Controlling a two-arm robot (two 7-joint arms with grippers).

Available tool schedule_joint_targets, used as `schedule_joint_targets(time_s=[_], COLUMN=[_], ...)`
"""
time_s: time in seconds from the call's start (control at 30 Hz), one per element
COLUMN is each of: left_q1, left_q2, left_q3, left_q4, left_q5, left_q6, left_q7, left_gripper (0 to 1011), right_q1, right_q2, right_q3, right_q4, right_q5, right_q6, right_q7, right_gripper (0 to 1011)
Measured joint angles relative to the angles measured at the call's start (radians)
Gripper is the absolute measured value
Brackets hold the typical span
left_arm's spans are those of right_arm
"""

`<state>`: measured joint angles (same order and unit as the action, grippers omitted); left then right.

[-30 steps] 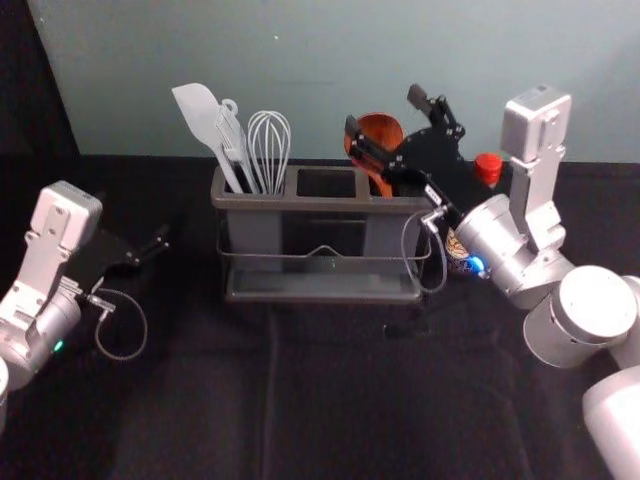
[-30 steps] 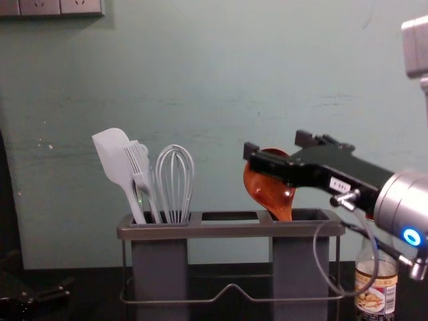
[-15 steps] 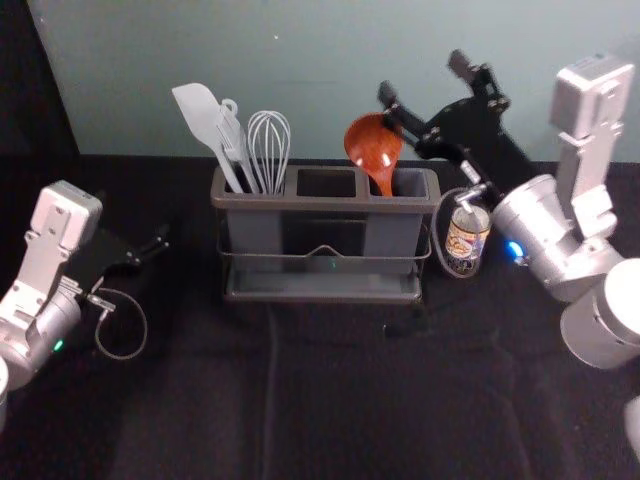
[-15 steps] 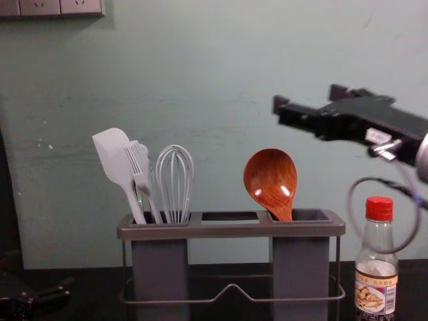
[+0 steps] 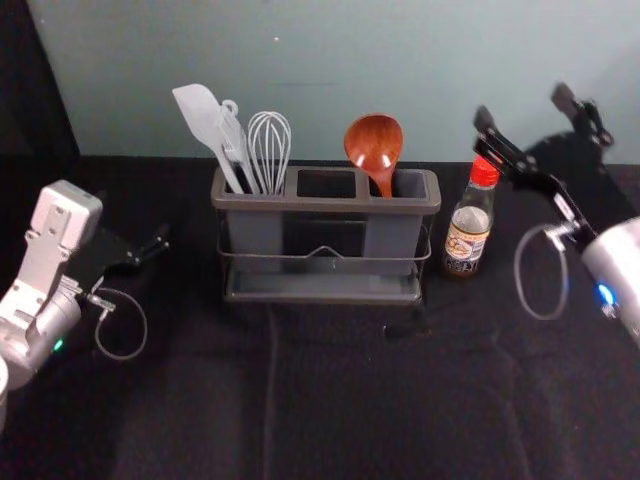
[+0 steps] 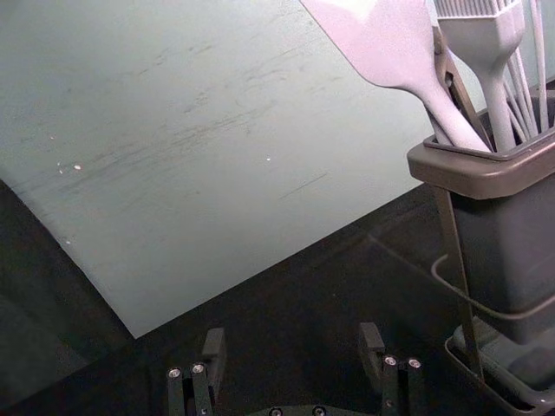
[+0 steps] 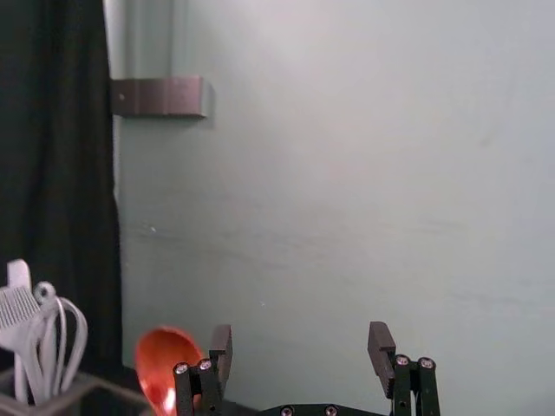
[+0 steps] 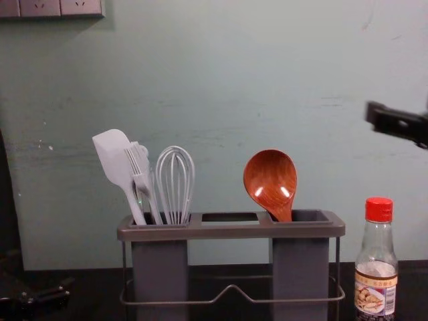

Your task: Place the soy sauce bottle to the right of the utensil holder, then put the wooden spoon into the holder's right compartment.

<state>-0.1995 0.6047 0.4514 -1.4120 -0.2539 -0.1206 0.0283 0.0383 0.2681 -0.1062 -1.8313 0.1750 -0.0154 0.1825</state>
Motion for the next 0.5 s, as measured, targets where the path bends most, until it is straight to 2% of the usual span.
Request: schedule_joint_targets(time_s=[0.23, 0.5], left_q1=[0.0, 0.0], left_q2=[0.0, 0.0], left_q3=[0.0, 0.0], left_q4=[0.0, 0.0], left_q5=[0.0, 0.0], left_q6=[0.0, 0.0], left_q7=[0.0, 0.0], left_gripper=[1005, 1005], right_q1=[-0.103, -0.183], right_q2=[0.002, -0.01], right_q3=[0.059, 0.08], right_q4=[-0.009, 0.002], right_q5=[0.012, 0.013], right_q6=[-0.021, -0.017], right_q7=[-0.008, -0.013], right_gripper=[1003, 1003])
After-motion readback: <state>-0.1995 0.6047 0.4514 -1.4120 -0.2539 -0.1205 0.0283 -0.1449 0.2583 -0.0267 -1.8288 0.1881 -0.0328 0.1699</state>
